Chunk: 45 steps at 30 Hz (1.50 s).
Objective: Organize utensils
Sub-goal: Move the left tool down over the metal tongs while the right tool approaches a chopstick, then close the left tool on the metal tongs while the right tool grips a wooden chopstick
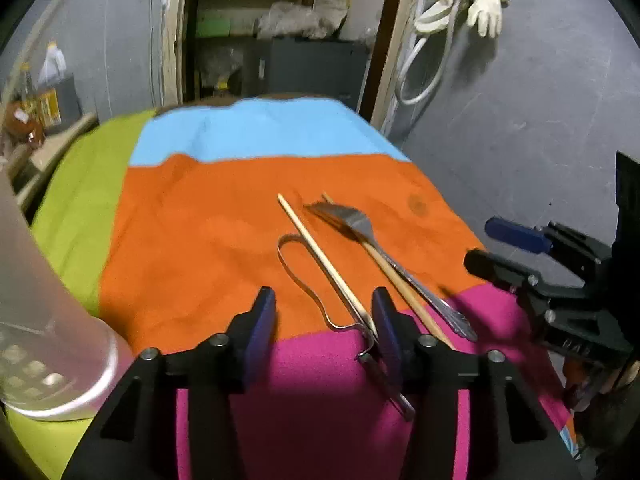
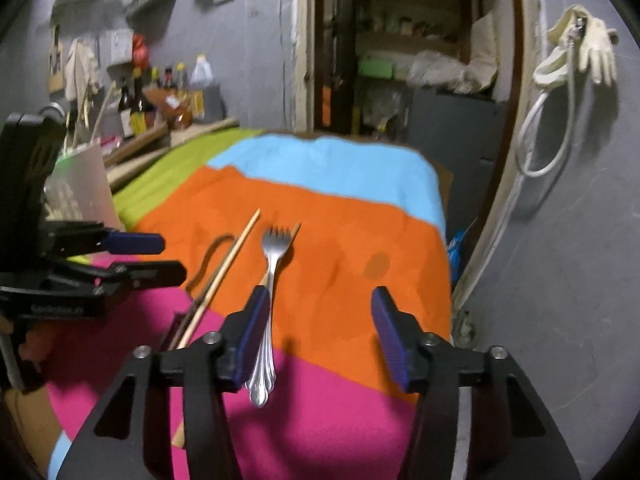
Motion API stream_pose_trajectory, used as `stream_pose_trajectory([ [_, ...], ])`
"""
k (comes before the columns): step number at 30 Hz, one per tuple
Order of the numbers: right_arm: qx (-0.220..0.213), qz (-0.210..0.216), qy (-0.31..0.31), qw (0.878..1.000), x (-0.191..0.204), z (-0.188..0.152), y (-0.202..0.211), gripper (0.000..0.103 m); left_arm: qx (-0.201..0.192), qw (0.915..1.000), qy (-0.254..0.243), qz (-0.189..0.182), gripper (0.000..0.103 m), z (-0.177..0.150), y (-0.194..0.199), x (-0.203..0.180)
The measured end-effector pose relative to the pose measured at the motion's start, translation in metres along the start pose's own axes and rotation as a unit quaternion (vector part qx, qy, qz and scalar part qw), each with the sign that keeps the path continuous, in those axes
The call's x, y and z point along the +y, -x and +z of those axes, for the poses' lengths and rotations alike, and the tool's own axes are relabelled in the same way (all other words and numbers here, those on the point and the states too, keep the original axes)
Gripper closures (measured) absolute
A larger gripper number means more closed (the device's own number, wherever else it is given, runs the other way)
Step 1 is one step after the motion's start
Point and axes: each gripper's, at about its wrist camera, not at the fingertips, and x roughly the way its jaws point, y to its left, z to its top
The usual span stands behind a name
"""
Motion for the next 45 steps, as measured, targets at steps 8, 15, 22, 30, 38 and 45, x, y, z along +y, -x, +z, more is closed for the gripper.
stream_pose_trajectory([
  [8,0.043,0.026,0.005,0.999,0.001,-0.004,-0.018,0.058,0.045,0.9988,0.017,-0.006,0.068,0.003,-0.021,0.007],
  [15,0.078,0.024,0.021,0.996,0.007,-0.003,-0.033,0.058,0.057,0.9979,0.000,0.028,0.081,0.006,-0.030,0.009],
  [22,0.089,0.025,-0.004,0.996,-0.003,0.005,-0.047,0.085,0.059,0.9980,0.000,0.024,0.085,0.004,-0.030,0.013],
  [30,0.080,0.040,-0.029,0.996,-0.011,0.006,-0.043,0.086,0.062,0.9975,0.007,0.034,0.088,0.001,-0.021,0.023],
  [38,0.073,0.067,-0.002,0.995,0.006,0.002,-0.028,0.086,0.064,0.9976,0.019,0.020,0.088,-0.004,-0.002,0.026],
  [45,0.079,0.112,-0.025,0.990,0.014,0.011,-0.029,0.086,0.066,0.9977,0.000,0.012,0.087,0.000,0.000,0.015],
])
